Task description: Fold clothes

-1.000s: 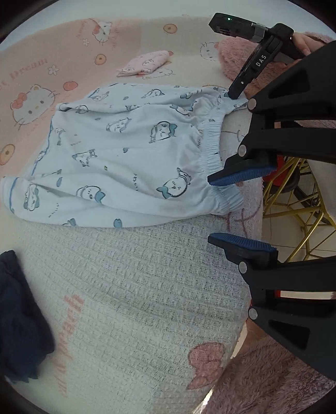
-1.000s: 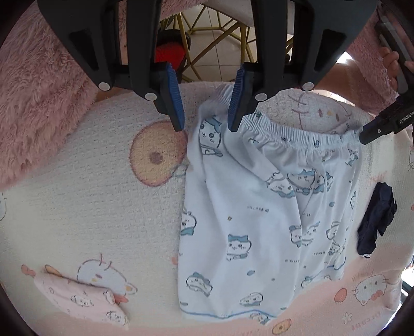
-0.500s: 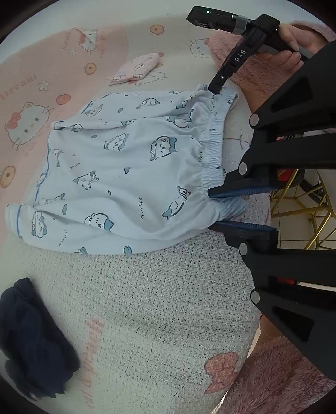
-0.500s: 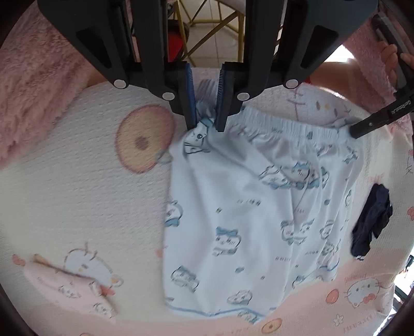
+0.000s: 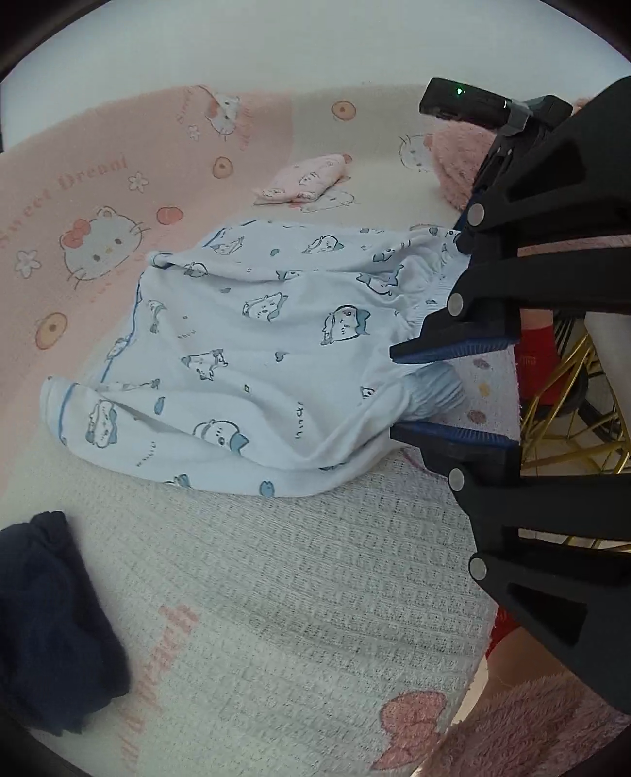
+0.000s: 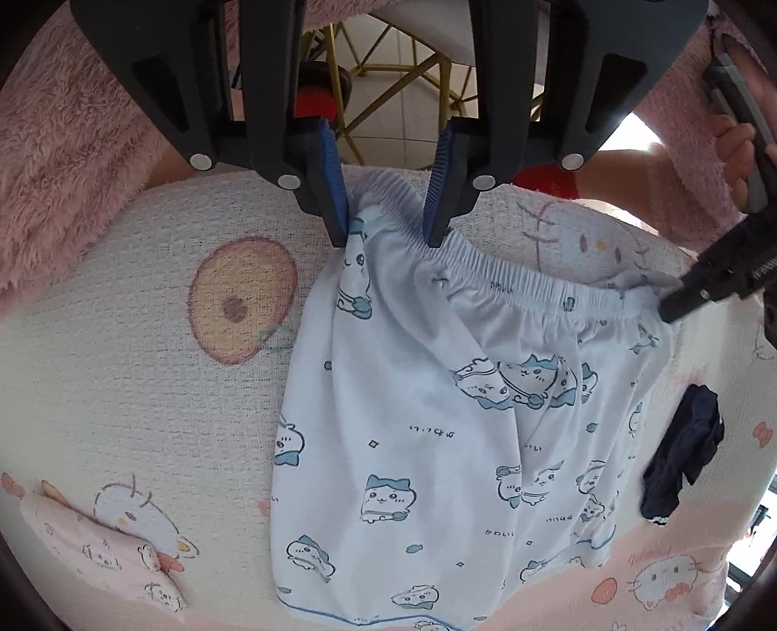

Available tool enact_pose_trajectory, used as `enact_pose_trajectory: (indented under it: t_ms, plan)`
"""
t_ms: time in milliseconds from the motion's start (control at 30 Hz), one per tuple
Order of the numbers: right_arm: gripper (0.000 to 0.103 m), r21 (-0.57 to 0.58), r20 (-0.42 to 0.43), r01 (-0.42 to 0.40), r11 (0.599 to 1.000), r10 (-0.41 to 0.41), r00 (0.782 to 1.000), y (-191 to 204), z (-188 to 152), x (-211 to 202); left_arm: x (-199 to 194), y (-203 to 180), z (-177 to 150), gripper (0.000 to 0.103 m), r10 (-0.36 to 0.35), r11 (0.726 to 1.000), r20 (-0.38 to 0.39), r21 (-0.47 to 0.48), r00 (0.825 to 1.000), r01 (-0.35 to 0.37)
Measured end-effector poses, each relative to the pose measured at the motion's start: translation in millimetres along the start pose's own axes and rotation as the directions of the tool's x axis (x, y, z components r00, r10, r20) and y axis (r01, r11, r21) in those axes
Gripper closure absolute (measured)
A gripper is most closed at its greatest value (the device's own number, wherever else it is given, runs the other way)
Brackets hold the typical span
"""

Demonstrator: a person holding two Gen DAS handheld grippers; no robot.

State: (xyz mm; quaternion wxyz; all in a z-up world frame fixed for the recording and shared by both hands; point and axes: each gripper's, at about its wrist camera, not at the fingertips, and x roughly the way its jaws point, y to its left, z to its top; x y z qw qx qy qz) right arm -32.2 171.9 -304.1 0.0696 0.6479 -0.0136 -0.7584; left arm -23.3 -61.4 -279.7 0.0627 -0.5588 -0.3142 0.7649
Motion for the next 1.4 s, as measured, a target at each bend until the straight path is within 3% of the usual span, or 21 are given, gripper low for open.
enact_pose_trajectory:
  t_ms: [67, 167, 233, 333, 433, 667, 800, 900, 1033, 1133, 1233, 1400]
  plan:
    - [0.071, -0.076, 0.09, 0.075, 0.994, -0.068, 0.994, 14.9, 0.1, -15.9, 3.5, -2.0, -0.7, 0.073, 0.039, 0.999, -0.01, 0.021, 0.999, -0.038]
    - [0.069, -0.167, 0.16, 0.031, 0.985, -0.003, 0.987, 33.0, -1.0, -32.9, 15.6, 4.2, -4.1, 0.073, 0.084, 0.996, -0.068, 0.01, 0.994, -0.083]
    - [0.068, -0.23, 0.118, 0.031, 0.973, -0.003, 0.993, 50.6, -13.6, -22.2, 17.8, 6.7, -5.3, 0.073, 0.103, 0.995, -0.087, 0.011, 0.991, -0.103]
    - [0.068, -0.295, 0.057, 0.155, 0.943, -0.144, 0.988, 47.2, -21.3, 13.7, 15.7, 4.7, -7.3, 0.072, 0.127, 0.992, -0.09, 0.032, 0.988, -0.125]
    - [0.069, -0.286, 0.043, 0.178, 0.941, -0.173, 0.984, 47.1, -13.3, 25.8, 8.5, -3.2, -7.6, 0.071, 0.14, 0.988, -0.061, 0.072, 0.988, -0.136]
    - [0.069, -0.218, 0.114, 0.224, 0.95, -0.203, 0.973, 42.7, -6.3, 18.4, -12.0, -22.8, -3.7, 0.07, 0.151, 0.972, 0.03, 0.179, 0.988, -0.154]
    - [0.068, -0.182, 0.176, 0.105, 0.978, -0.072, 0.982, 38.0, -8.2, -14.1, -4.0, -40.6, -8.0, 0.07, 0.14, 0.949, 0.007, 0.284, 0.99, -0.136]
    - [0.067, -0.264, 0.08, -0.025, 0.964, 0.048, 0.996, 54.4, -20.8, -10.1, 11.4, -59.6, -16.3, 0.07, 0.13, 0.921, -0.043, 0.375, 0.991, -0.105]
    - [0.068, -0.354, 0.078, 0.137, 0.925, -0.116, 0.99, 76.2, -22.8, 15.7, 31.3, -75.1, -25.6, 0.07, 0.233, 0.876, -0.062, 0.447, 0.971, -0.181]
    - [0.079, -0.405, 0.1, 0.252, 0.879, -0.231, 0.968, 88.6, -22.3, 31.5, 41.2, -79.9, -30.5, 0.07, 0.316, 0.831, -0.053, 0.497, 0.947, -0.249]
    - [0.085, -0.385, 0.123, 0.251, 0.888, -0.22, 0.968, 87.9, -18.6, 28.7, 52.2, -82.7, -29.8, 0.07, 0.349, 0.815, -0.064, 0.513, 0.935, -0.269]
    - [0.094, -0.262, 0.146, 0.199, 0.944, -0.166, 0.975, 66.8, -5.3, 18.1, 46.1, -94.8, -26.6, 0.07, 0.327, 0.812, -0.03, 0.52, 0.945, -0.264]
